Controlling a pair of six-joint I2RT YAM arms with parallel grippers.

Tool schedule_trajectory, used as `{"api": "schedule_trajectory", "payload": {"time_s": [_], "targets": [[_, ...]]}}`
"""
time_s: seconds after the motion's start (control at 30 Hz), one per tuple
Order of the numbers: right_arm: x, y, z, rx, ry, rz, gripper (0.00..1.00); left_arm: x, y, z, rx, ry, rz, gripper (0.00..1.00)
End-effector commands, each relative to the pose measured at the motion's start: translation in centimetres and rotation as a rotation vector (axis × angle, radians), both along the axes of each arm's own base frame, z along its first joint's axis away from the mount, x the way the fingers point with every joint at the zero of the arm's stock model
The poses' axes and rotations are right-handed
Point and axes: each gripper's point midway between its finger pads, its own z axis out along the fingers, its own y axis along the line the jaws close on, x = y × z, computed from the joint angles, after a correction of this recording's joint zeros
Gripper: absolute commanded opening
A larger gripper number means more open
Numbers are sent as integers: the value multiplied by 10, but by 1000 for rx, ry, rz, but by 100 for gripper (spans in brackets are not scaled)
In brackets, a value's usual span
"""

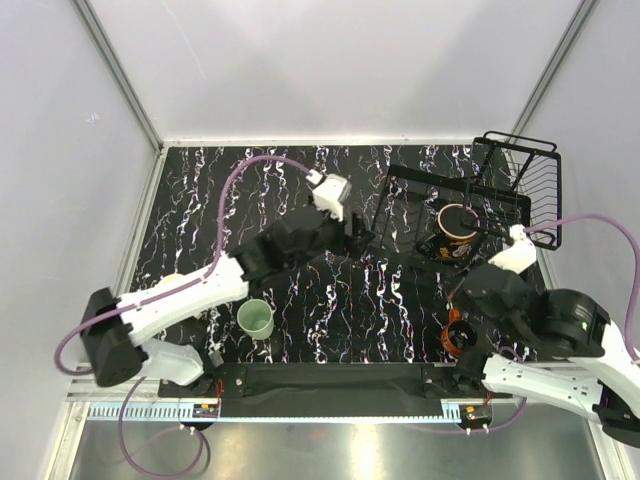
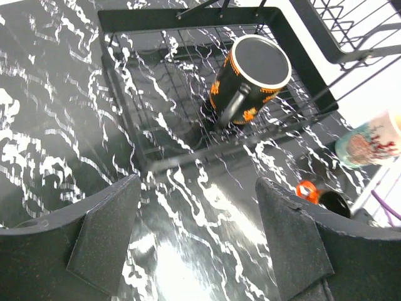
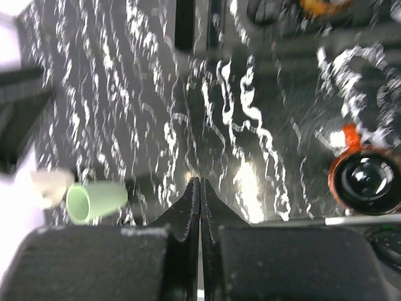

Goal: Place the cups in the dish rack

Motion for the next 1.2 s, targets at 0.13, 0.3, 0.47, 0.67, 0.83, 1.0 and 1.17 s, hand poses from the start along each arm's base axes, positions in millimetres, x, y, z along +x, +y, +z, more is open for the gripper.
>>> {"api": "schedule_trajectory", "payload": {"time_s": [0.13,0.3,0.47,0.67,0.83,1.0,1.17], "targets": [[28,-15,10,-377,-21,-64,4,-20,35,23,-78,7,47,81],[60,29,-3,-438,14,17,6,-32,56,27,-85,2,57,82],[79,46,-45,-388,202,-58,2,-45,77,31,-110,-3,63,84],[59,-8,-78,-346,326,-366,6,-54,94,25,-91,1,69,85],[21,-79,-85,-353,379,-659,12,-61,102,25,-120,-8,61,86],[-3,-115,-82,-265,342,-813,20,-66,101,18,-116,2,37,86],[-5,-127,-80,-286,337,-860,21,-72,105,19,-122,1,22,86]]}}
